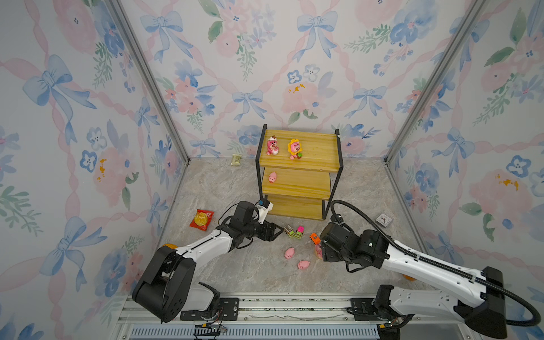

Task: Place and organize the plastic toys onto the shelf
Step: 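Move the right gripper down over the pink bear in the tan cup, then lower the right gripper and close it on the pink bear in the cup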

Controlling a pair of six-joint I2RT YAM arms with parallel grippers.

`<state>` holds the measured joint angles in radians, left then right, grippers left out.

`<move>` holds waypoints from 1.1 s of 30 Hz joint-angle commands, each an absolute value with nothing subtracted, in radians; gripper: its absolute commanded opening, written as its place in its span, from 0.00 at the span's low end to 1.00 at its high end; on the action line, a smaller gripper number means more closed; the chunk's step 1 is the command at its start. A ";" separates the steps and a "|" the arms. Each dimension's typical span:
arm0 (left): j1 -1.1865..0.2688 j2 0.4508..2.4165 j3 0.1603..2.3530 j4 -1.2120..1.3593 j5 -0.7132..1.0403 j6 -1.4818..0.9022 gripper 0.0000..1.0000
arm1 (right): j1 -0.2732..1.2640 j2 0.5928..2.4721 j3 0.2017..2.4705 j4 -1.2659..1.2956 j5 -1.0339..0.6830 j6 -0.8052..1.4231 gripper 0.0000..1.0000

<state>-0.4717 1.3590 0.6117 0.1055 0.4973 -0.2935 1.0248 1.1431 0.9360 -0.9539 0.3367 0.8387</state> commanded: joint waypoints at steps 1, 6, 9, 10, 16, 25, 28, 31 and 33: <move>-0.482 1.371 0.628 0.112 0.485 -0.310 0.77 | 1.029 1.167 0.919 -0.940 0.306 0.846 0.79; -0.490 1.376 0.626 0.112 0.477 -0.311 0.77 | 0.977 1.212 0.877 -0.868 0.208 0.803 0.79; -0.491 1.378 0.625 0.113 0.474 -0.314 0.77 | 0.963 1.251 0.876 -0.853 0.195 0.778 0.79; -0.491 1.378 0.625 0.114 0.474 -0.313 0.77 | 0.959 1.263 0.876 -0.849 0.191 0.767 0.79; -0.491 1.378 0.623 0.115 0.469 -0.314 0.77 | 0.917 1.316 0.880 -0.802 0.173 0.720 0.78; -0.492 1.373 0.621 0.116 0.451 -0.324 0.77 | 0.875 1.419 0.874 -0.737 0.113 0.640 0.76; -0.493 1.367 0.615 0.117 0.445 -0.328 0.77 | 0.872 1.438 0.874 -0.726 0.108 0.630 0.75; -0.493 1.361 0.612 0.116 0.440 -0.333 0.77 | 0.867 1.445 0.866 -0.717 0.104 0.630 0.74; -0.494 1.358 0.610 0.117 0.437 -0.334 0.77 | 0.860 1.445 0.858 -0.708 0.102 0.631 0.74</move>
